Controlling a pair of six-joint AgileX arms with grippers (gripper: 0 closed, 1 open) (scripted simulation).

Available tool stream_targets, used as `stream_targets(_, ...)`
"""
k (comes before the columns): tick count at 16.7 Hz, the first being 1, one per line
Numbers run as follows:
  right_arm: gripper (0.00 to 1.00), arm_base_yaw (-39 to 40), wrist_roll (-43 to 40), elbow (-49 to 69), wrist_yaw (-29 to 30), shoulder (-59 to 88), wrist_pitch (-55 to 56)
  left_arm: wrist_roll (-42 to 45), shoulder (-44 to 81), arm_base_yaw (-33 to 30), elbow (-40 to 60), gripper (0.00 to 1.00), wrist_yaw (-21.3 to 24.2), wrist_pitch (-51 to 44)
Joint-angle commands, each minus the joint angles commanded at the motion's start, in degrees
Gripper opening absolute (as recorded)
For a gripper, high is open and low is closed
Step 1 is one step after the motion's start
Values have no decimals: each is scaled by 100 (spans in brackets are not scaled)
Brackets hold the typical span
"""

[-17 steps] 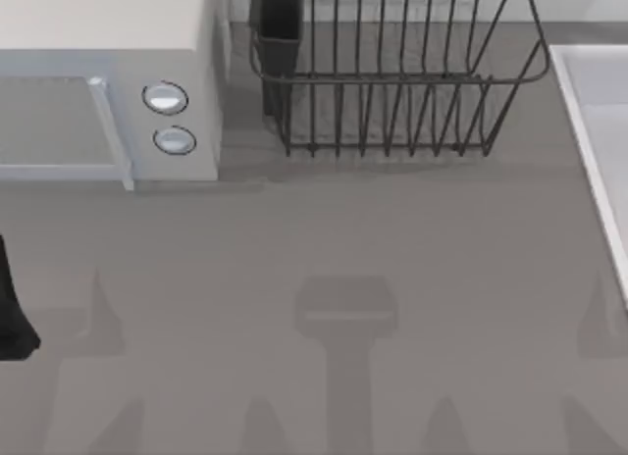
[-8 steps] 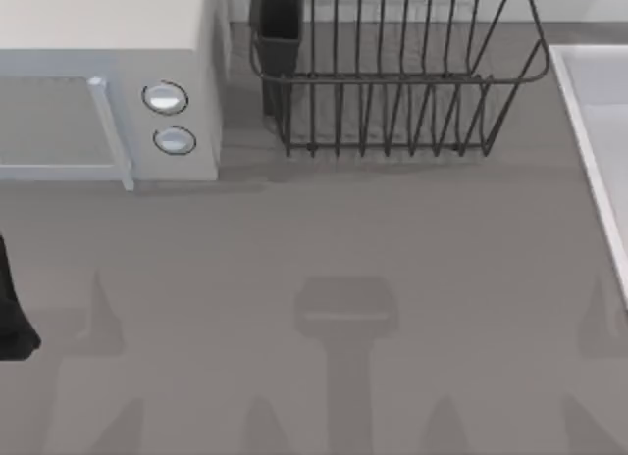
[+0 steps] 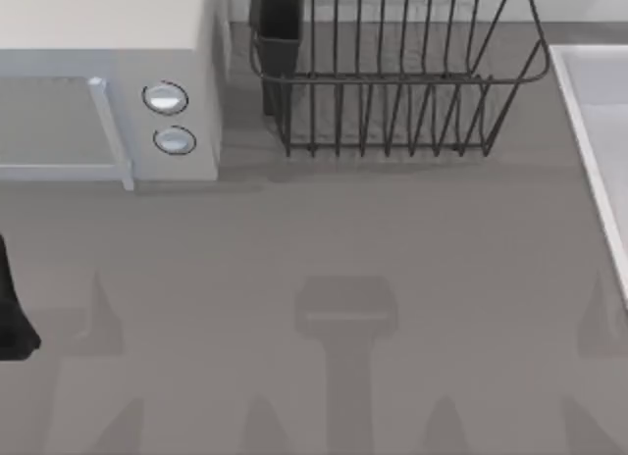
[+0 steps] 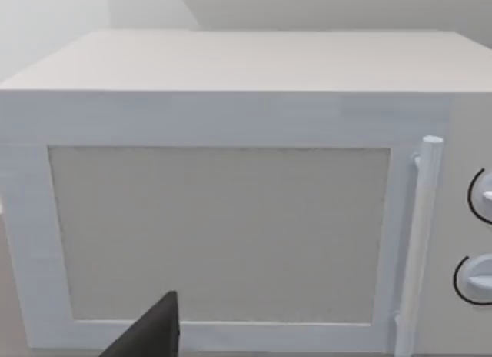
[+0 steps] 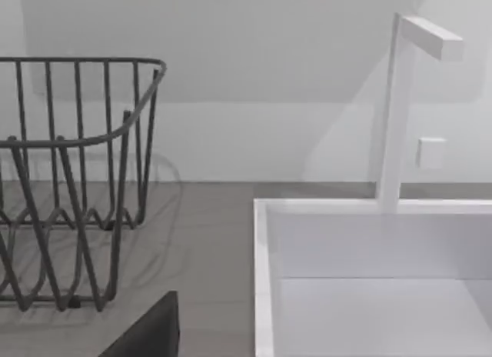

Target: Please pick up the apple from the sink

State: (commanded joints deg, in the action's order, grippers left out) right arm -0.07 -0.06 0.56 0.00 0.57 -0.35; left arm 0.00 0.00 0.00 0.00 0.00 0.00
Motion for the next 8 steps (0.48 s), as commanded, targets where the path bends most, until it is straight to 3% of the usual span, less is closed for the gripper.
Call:
stream_targets(4, 100, -99, -91, 775, 1, 837, -499, 0, 0, 0, 0, 100, 0, 0)
stream_targets(8, 100, -287, -262, 2224, 4, 2584, -1440, 0, 0, 0, 0, 100, 0, 0)
